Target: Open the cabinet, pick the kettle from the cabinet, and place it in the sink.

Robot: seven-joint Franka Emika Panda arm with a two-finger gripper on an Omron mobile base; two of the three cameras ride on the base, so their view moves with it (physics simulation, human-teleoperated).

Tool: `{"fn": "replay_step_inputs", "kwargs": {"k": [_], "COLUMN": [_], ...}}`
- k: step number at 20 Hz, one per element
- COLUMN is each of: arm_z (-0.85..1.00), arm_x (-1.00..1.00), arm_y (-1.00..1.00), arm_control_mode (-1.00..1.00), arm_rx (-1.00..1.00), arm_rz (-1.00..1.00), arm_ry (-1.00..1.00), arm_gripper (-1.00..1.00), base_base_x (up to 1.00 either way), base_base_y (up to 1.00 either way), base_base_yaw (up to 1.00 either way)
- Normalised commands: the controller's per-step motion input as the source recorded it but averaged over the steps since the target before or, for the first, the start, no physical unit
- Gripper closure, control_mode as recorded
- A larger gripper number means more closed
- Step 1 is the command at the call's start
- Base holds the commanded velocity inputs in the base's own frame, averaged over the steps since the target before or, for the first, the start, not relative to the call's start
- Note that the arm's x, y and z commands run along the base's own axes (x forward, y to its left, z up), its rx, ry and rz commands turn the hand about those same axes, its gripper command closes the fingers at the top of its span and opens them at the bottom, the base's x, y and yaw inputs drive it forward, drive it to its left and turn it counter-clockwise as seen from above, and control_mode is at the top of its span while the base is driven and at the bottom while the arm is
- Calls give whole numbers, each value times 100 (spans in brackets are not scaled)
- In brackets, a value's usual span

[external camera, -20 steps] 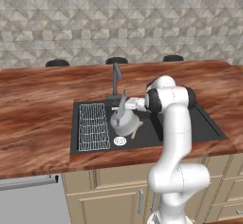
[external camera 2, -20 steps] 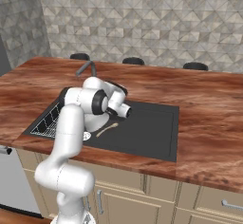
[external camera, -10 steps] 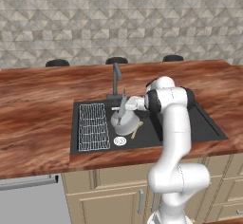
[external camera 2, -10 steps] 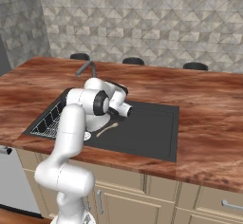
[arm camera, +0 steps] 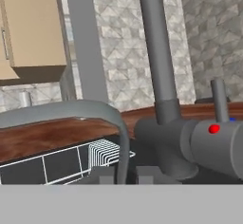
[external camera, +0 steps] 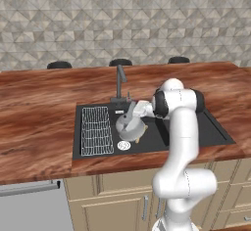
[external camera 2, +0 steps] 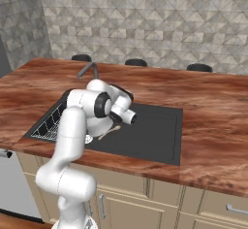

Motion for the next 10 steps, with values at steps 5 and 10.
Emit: {"fn": "replay_step_inputs", "kwargs": {"k": [5, 10], "arm_z": [0, -2], "arm_x": [-31, -29], "arm_y": [10, 10], "arm_control_mode": [-100, -100], "arm_rx": [1, 0], "arm_rz": [-27, -40], "arm_ry": [2, 9], "arm_gripper": [100, 100], "base_base_x": [0, 0], "base_base_y": [0, 0], "base_base_yaw": [0, 0]}}
